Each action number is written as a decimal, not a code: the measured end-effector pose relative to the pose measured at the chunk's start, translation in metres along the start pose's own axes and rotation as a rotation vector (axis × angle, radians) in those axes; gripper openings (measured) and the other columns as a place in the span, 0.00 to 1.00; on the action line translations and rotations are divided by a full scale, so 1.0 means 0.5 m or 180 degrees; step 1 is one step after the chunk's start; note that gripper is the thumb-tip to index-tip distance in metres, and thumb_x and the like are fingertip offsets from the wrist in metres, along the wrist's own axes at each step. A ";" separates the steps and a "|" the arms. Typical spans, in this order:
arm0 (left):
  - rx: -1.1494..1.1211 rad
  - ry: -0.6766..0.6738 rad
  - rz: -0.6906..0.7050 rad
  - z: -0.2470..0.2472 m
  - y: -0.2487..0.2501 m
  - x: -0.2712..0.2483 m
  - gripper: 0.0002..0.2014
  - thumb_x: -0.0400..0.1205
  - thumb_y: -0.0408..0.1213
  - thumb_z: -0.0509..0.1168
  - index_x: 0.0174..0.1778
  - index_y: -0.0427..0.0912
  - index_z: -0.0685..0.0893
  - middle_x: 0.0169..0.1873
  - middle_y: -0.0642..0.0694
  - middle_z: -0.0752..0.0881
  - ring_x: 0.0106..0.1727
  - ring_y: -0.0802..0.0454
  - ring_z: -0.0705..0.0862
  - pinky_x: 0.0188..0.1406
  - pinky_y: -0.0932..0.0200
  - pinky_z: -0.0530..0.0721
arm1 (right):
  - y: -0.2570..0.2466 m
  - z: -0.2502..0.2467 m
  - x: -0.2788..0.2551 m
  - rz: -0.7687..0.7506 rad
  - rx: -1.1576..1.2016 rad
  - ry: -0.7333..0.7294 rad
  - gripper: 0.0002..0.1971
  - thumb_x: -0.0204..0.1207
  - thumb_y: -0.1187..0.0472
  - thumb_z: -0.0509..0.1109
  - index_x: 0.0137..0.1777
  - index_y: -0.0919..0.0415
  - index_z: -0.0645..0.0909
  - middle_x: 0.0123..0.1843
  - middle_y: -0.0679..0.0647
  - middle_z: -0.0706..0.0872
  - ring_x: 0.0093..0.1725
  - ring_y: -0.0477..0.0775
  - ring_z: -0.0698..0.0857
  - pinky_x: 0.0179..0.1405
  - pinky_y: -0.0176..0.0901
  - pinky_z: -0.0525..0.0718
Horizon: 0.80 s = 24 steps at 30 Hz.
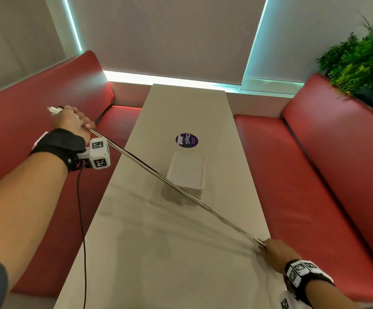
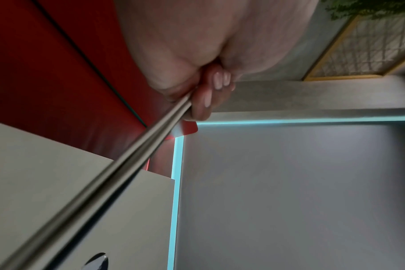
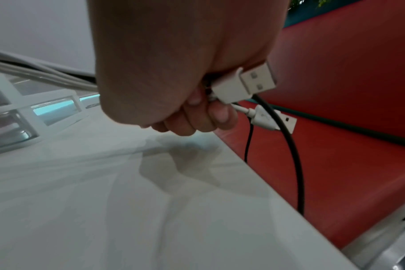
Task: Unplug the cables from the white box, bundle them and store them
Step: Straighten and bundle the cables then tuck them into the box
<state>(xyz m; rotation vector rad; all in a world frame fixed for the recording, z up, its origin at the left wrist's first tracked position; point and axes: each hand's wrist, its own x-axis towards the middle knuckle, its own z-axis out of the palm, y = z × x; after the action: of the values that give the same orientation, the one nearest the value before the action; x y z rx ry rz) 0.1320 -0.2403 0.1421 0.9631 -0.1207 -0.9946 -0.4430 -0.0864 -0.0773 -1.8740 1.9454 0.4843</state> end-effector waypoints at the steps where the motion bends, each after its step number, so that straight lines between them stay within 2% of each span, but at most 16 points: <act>1: -0.0027 0.0005 -0.0015 -0.002 0.001 0.003 0.21 0.88 0.36 0.46 0.27 0.48 0.71 0.16 0.53 0.64 0.16 0.56 0.59 0.17 0.66 0.57 | 0.002 -0.007 -0.002 0.0030 0.0023 0.0033 0.18 0.86 0.47 0.55 0.37 0.52 0.73 0.38 0.47 0.81 0.42 0.55 0.84 0.40 0.43 0.76; 3: -0.0100 -0.0057 -0.0033 -0.004 0.001 0.007 0.22 0.88 0.34 0.46 0.27 0.48 0.71 0.16 0.53 0.64 0.16 0.55 0.59 0.18 0.66 0.58 | 0.006 -0.018 0.000 0.0055 0.0047 0.0165 0.20 0.87 0.48 0.53 0.33 0.52 0.72 0.33 0.46 0.78 0.37 0.54 0.81 0.38 0.43 0.76; 5: -0.0163 -0.0076 -0.0059 -0.010 0.003 0.013 0.23 0.87 0.33 0.46 0.25 0.48 0.71 0.15 0.53 0.64 0.16 0.55 0.60 0.18 0.67 0.58 | 0.006 -0.029 0.001 0.0099 0.0014 0.0257 0.22 0.87 0.46 0.51 0.33 0.53 0.72 0.33 0.46 0.79 0.36 0.54 0.81 0.37 0.44 0.76; 7: -0.0193 -0.0075 -0.0071 -0.017 0.004 0.020 0.22 0.88 0.35 0.48 0.25 0.48 0.71 0.15 0.53 0.64 0.16 0.55 0.60 0.18 0.67 0.58 | 0.002 -0.035 0.001 0.0074 -0.0033 0.0225 0.21 0.87 0.46 0.51 0.37 0.53 0.75 0.38 0.49 0.83 0.38 0.55 0.82 0.38 0.44 0.77; 9: -0.0149 -0.0086 -0.0095 -0.020 -0.001 0.022 0.23 0.90 0.42 0.50 0.26 0.48 0.70 0.17 0.53 0.63 0.16 0.56 0.59 0.18 0.66 0.57 | -0.003 -0.033 0.002 0.0091 -0.0119 0.0013 0.19 0.86 0.46 0.54 0.44 0.54 0.80 0.48 0.53 0.89 0.45 0.57 0.86 0.41 0.44 0.78; 11: 0.0065 -0.0136 -0.0044 -0.015 -0.014 0.011 0.22 0.90 0.46 0.52 0.28 0.47 0.70 0.20 0.53 0.62 0.17 0.56 0.57 0.17 0.64 0.56 | -0.006 -0.034 0.005 0.0061 -0.0214 -0.0183 0.22 0.84 0.40 0.56 0.48 0.56 0.83 0.54 0.55 0.90 0.48 0.57 0.87 0.44 0.44 0.80; 14: 0.0433 -0.0413 -0.0008 0.000 -0.049 -0.023 0.20 0.90 0.47 0.52 0.31 0.47 0.69 0.21 0.53 0.61 0.17 0.57 0.57 0.16 0.63 0.56 | -0.013 -0.061 0.000 0.0013 -0.0193 -0.0487 0.30 0.68 0.23 0.63 0.47 0.51 0.79 0.49 0.50 0.87 0.45 0.51 0.84 0.45 0.44 0.82; 17: 0.0754 -0.0759 -0.0130 0.011 -0.098 -0.064 0.18 0.90 0.47 0.53 0.34 0.47 0.70 0.20 0.54 0.61 0.17 0.58 0.58 0.15 0.63 0.57 | -0.031 -0.110 -0.007 -0.0032 -0.0393 -0.0735 0.40 0.55 0.16 0.67 0.54 0.49 0.76 0.56 0.49 0.83 0.53 0.52 0.82 0.50 0.45 0.79; 19: 0.0885 -0.0875 -0.0216 0.018 -0.133 -0.098 0.18 0.90 0.46 0.54 0.33 0.47 0.69 0.20 0.53 0.61 0.17 0.58 0.58 0.15 0.64 0.56 | -0.053 -0.141 -0.005 -0.0081 -0.0484 -0.0733 0.50 0.49 0.14 0.66 0.64 0.50 0.77 0.65 0.52 0.81 0.63 0.54 0.82 0.57 0.47 0.80; 21: 0.0970 -0.1017 -0.0334 0.024 -0.162 -0.133 0.17 0.89 0.44 0.55 0.32 0.48 0.68 0.19 0.53 0.61 0.16 0.58 0.57 0.16 0.64 0.54 | -0.090 -0.176 -0.005 -0.0171 -0.0559 -0.0681 0.56 0.53 0.14 0.66 0.77 0.51 0.73 0.75 0.53 0.76 0.72 0.57 0.78 0.67 0.51 0.79; 23: 0.1034 -0.1205 -0.0517 0.023 -0.183 -0.168 0.17 0.87 0.45 0.56 0.31 0.49 0.68 0.18 0.54 0.61 0.16 0.58 0.56 0.16 0.63 0.53 | -0.142 -0.217 -0.008 -0.0465 -0.0344 -0.0484 0.51 0.63 0.20 0.68 0.80 0.53 0.70 0.77 0.52 0.75 0.74 0.55 0.77 0.70 0.49 0.77; 24: 0.1017 -0.1304 -0.0615 0.021 -0.192 -0.185 0.17 0.86 0.47 0.56 0.30 0.49 0.68 0.18 0.54 0.60 0.16 0.58 0.56 0.16 0.63 0.53 | -0.174 -0.237 -0.011 -0.0737 -0.0083 -0.0309 0.45 0.68 0.25 0.69 0.79 0.53 0.71 0.75 0.51 0.78 0.71 0.53 0.79 0.69 0.46 0.78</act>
<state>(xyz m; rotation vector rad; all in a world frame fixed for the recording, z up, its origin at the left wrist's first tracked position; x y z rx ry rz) 0.0108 -0.1952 0.1078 1.0616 -0.5505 -1.3715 -0.3610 -0.1454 0.0297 -2.0207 1.6423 0.5207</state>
